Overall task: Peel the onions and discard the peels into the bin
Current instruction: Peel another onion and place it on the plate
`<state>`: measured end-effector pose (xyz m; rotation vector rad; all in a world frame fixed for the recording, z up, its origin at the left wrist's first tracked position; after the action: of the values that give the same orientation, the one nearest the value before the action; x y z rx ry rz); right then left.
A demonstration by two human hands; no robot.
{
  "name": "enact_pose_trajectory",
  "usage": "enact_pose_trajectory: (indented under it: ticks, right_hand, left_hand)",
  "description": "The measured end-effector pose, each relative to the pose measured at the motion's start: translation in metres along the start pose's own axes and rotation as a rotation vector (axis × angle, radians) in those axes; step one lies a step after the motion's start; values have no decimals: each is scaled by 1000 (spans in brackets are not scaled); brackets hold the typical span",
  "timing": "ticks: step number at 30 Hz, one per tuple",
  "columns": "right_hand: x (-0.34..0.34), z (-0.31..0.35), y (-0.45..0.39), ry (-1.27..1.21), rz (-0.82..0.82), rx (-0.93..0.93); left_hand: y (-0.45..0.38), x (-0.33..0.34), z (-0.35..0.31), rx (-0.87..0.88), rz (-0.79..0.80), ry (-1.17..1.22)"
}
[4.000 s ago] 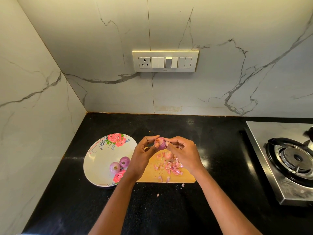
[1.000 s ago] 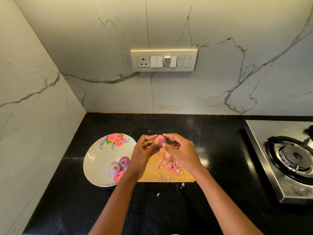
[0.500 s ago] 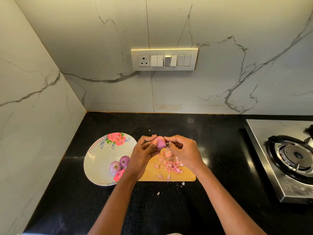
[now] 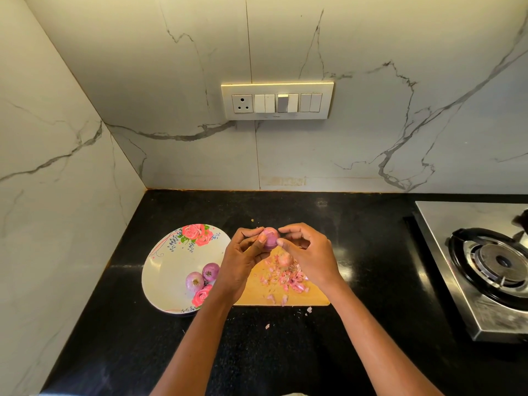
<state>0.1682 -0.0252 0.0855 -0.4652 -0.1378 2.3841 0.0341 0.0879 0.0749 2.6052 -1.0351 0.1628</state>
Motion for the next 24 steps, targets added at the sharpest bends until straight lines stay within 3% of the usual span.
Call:
enact_pose_trajectory:
  ticks: [5, 9, 14, 24]
  right_hand:
    - [-8, -13, -3, -45, -84, 82]
    - [-9, -14, -5, 204, -60, 42]
    - [0, 5, -1, 40, 122, 4]
    - [-3, 3, -3, 17, 145, -9]
  left_hand:
    - [-1, -2, 2, -39, 9, 18]
    - [-1, -3, 2, -35, -2, -11]
    - [-1, 0, 0, 10, -6, -94]
    - [-1, -6, -5, 44, 62, -233]
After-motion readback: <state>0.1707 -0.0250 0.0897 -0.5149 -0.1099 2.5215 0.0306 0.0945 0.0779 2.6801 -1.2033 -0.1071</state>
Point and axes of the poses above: each hand's wrist, its own y-axis away from the middle knuckle, its own x-axis out of the palm, z = x × y, the point moved 3 cm from there along -y, towards the middle knuckle, and after that the axes turned 4 degrees about -x, right-handed, at the moved point
